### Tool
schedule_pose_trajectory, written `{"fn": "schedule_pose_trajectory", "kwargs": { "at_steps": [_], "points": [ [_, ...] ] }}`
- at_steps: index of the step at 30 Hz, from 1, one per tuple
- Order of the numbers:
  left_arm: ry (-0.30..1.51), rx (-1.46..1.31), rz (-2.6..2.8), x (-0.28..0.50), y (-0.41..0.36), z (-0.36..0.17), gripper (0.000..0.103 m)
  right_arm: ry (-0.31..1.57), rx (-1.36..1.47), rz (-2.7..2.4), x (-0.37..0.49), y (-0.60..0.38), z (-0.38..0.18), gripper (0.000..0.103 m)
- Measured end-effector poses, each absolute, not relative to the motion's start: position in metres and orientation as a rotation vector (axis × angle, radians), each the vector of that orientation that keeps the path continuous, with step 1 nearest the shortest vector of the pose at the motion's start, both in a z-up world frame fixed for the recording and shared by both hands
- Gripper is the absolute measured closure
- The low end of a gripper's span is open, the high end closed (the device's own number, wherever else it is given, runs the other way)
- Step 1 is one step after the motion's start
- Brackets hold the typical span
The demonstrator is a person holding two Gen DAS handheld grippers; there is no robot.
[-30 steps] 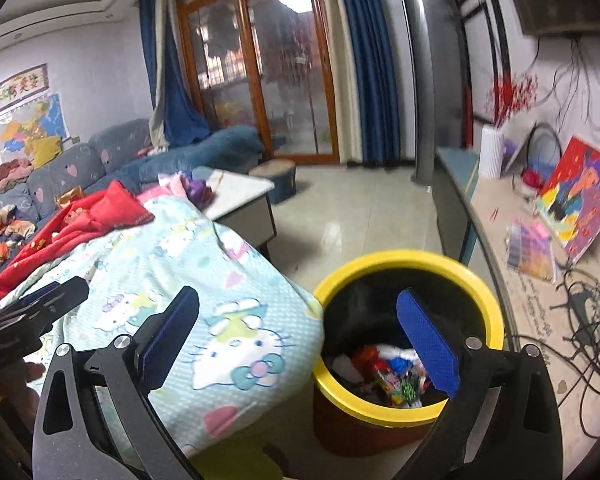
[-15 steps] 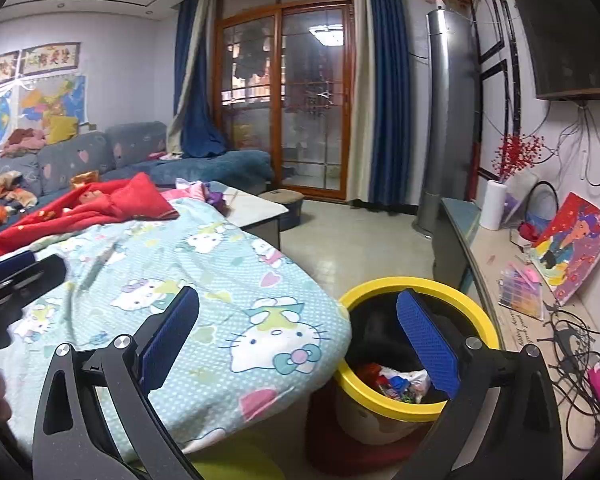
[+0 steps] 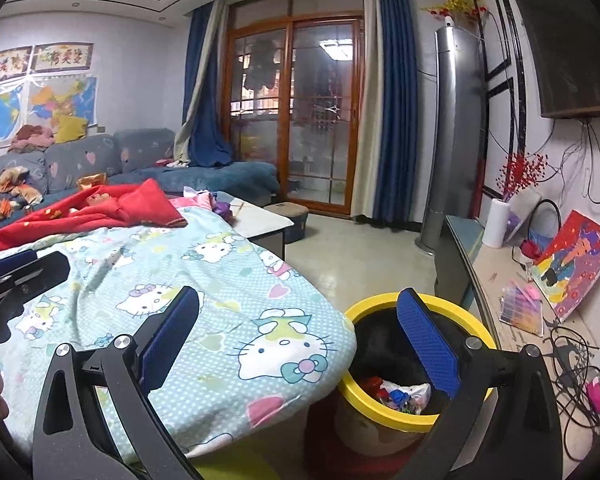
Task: Collect trash
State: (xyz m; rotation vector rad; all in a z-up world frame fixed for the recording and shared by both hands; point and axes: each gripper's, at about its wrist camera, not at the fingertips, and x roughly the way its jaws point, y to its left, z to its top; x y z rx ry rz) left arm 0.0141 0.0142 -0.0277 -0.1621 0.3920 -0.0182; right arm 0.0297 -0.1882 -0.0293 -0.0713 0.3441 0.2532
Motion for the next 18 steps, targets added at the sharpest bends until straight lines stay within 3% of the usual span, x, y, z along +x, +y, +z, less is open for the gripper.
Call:
{"fn": "schedule_pose_trajectory", "kwargs": {
  "at_steps": [18],
  "points": [
    [0.400, -0.157, -0.013, 0.0134, 0.0102, -0.0301, 0.011, 0.356, -0.064, 0.252, 0.0300, -0.1862, -0.0297, 0.007]
  ]
}}
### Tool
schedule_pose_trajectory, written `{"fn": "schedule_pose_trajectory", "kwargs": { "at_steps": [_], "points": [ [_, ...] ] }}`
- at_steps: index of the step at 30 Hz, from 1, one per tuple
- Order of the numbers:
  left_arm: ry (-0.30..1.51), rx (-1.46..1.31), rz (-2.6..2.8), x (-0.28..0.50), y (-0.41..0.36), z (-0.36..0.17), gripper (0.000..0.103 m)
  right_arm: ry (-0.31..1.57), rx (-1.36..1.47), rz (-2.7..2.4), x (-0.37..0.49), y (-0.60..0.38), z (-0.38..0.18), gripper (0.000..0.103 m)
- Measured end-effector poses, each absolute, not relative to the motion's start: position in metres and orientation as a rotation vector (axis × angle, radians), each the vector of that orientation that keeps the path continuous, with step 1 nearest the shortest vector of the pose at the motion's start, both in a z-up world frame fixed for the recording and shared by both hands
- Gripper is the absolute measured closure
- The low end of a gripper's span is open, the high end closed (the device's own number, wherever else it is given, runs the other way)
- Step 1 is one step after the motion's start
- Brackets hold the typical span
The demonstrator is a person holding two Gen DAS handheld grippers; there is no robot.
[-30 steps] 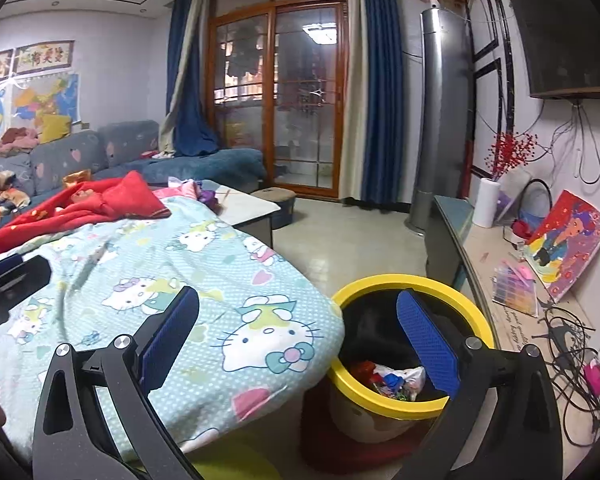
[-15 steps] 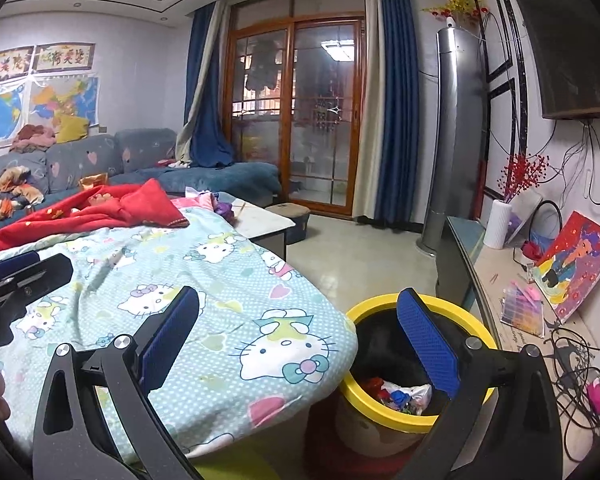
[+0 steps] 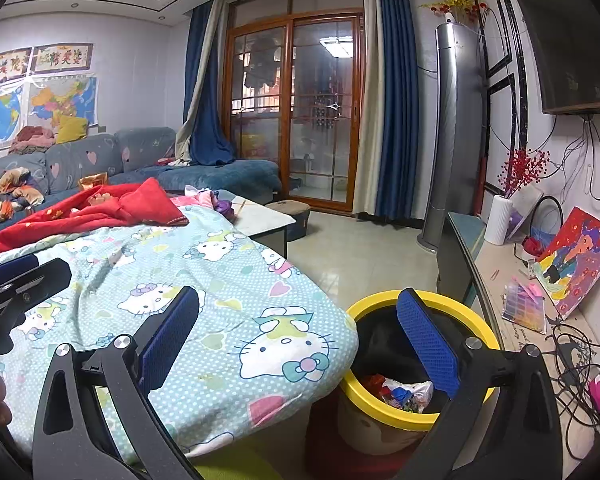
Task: Collect trash
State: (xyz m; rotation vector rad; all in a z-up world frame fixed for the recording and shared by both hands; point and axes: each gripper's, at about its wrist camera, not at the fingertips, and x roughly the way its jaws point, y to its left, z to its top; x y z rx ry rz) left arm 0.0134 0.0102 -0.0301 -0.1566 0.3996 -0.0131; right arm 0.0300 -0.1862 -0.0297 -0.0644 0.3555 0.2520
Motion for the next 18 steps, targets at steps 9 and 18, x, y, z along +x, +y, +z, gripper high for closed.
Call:
{"fn": "schedule_pose_trajectory", "kwargs": {
  "at_steps": [9, 18],
  "points": [
    [0.401, -0.155, -0.010, 0.0126, 0.0105, -0.0305, 0.011, 0.354, -0.064, 0.252, 0.0299, -0.1861, -0.0295, 0.007],
    [0.401, -0.155, -0.006, 0.0123, 0.0113, -0.0305, 0.011, 0.355, -0.062, 0.252, 0.0301, -0.1872, -0.0295, 0.007]
  ]
}}
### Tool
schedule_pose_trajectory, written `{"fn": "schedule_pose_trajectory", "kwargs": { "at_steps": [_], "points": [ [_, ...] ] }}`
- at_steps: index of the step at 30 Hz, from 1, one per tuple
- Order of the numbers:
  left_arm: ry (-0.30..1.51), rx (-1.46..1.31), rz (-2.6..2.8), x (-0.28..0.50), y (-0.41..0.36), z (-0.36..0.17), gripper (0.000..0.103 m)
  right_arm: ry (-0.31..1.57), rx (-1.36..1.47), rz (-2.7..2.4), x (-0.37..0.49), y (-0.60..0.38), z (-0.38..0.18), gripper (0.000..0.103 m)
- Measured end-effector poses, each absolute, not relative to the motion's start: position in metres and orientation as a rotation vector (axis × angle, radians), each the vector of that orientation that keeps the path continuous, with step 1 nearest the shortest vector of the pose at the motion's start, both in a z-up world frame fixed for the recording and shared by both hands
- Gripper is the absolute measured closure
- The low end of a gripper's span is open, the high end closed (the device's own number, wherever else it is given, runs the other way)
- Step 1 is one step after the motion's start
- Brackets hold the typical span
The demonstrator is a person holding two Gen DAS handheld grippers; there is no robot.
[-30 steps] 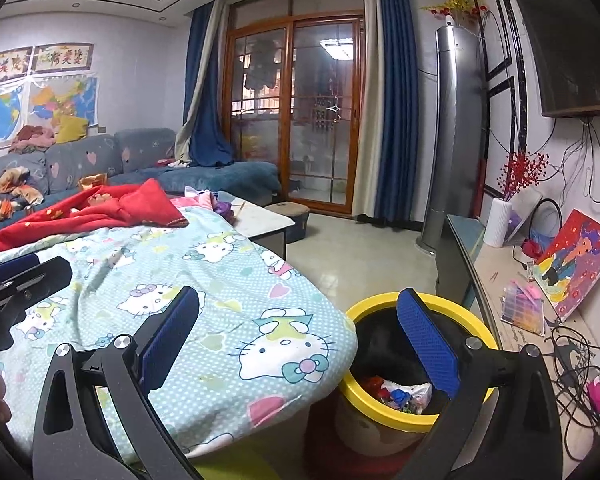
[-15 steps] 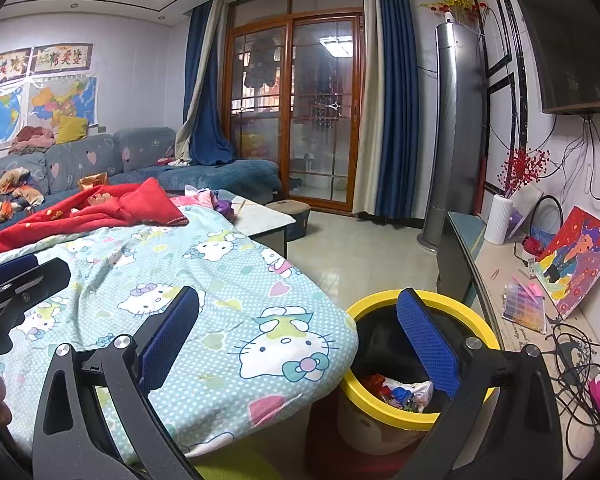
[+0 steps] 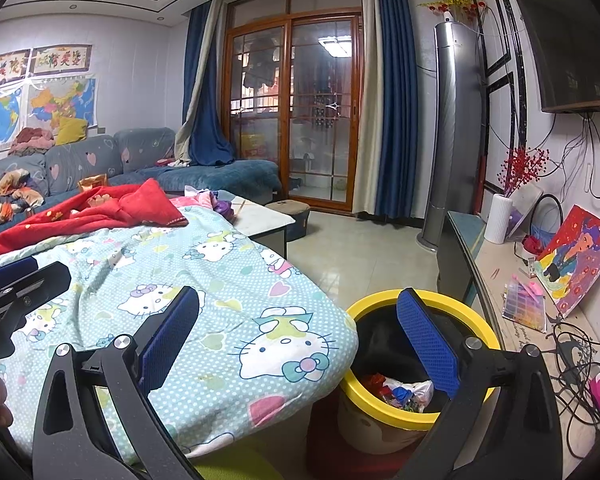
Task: Collect trash
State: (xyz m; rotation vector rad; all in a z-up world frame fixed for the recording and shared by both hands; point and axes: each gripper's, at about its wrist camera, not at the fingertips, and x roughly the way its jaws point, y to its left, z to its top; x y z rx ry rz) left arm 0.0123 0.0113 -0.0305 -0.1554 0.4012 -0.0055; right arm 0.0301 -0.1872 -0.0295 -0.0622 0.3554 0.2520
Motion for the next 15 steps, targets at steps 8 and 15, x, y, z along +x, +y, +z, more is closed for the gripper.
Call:
{"fn": "schedule_pose_trajectory", "kwargs": {
  "at_steps": [8, 15],
  "points": [
    [0.402, -0.155, -0.007, 0.0123, 0.0115, -0.0301, 0.011, 0.356, -0.062, 0.252, 0.0302, -0.1877, -0.0295, 0.007],
    [0.403, -0.154, -0.005, 0.0120, 0.0116, -0.0298, 0.011, 0.357, -0.062, 0.252, 0.0314, -0.1867, -0.0297, 0.007]
  ]
}}
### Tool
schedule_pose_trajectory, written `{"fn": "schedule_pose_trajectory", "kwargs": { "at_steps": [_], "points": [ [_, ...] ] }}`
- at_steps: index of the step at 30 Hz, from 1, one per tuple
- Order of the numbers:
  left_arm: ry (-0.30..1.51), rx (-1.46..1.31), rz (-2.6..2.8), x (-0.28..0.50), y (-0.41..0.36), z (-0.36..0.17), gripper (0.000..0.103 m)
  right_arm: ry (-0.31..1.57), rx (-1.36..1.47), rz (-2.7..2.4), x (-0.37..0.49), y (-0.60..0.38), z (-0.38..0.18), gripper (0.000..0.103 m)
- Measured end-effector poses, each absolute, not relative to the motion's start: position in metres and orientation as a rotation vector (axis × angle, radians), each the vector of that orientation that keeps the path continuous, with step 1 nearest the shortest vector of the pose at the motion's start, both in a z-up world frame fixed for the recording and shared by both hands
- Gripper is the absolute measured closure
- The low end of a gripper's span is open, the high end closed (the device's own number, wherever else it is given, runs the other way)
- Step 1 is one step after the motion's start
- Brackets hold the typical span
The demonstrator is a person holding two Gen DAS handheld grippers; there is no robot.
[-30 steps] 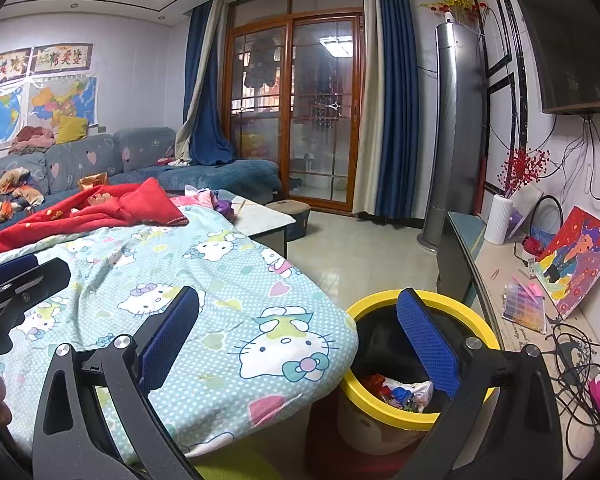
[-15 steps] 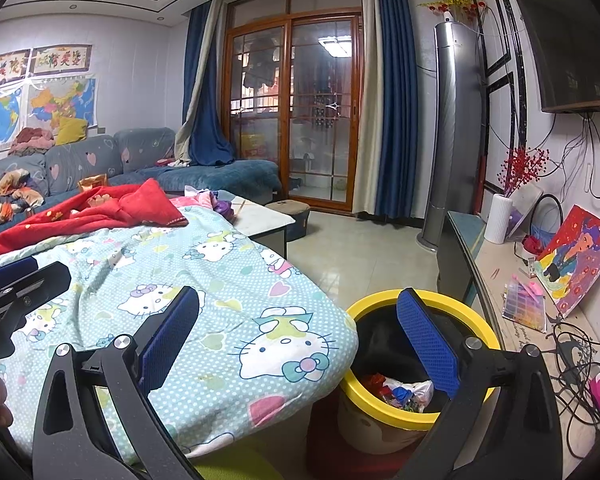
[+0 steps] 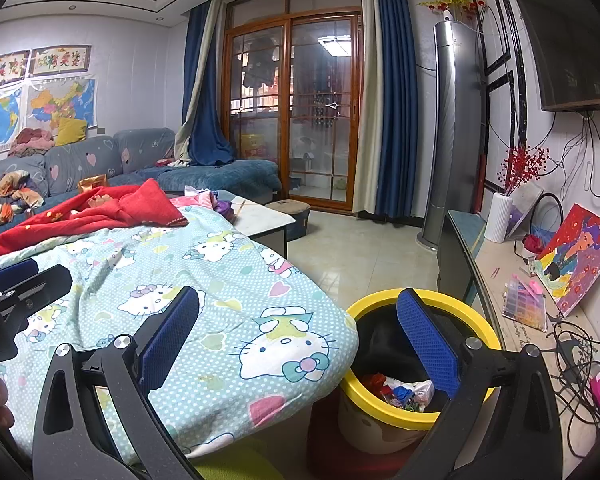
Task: Collect trash
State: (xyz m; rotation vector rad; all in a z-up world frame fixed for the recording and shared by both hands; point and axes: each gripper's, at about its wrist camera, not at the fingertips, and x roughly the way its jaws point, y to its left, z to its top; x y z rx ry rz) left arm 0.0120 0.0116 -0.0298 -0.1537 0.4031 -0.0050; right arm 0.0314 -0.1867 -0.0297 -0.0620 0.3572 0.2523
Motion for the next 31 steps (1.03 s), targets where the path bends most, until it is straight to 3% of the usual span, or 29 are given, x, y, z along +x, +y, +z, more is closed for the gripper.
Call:
{"fn": "schedule_pose_trajectory", "kwargs": {
  "at_steps": [16, 22, 26, 31],
  "points": [
    [0.442, -0.139, 0.039, 0.010, 0.017, -0.036, 0.011, 0.339, -0.050, 0.246, 0.033, -0.187, -0.026, 0.007],
    [0.452, -0.214, 0.099, 0.001, 0.053, -0.033, 0.011, 0.344, -0.048, 0.293, 0.042, -0.169, -0.010, 0.006],
    [0.469, -0.279, 0.330, -0.024, 0.131, -0.032, 0.011, 0.380, -0.086, 0.495, 0.045, -0.105, 0.001, 0.007],
    [0.570, -0.363, 0.758, -0.087, 0.272, -0.049, 0.011, 0.631, -0.204, 0.838, 0.033, 0.055, -0.018, 0.007]
  ]
}}
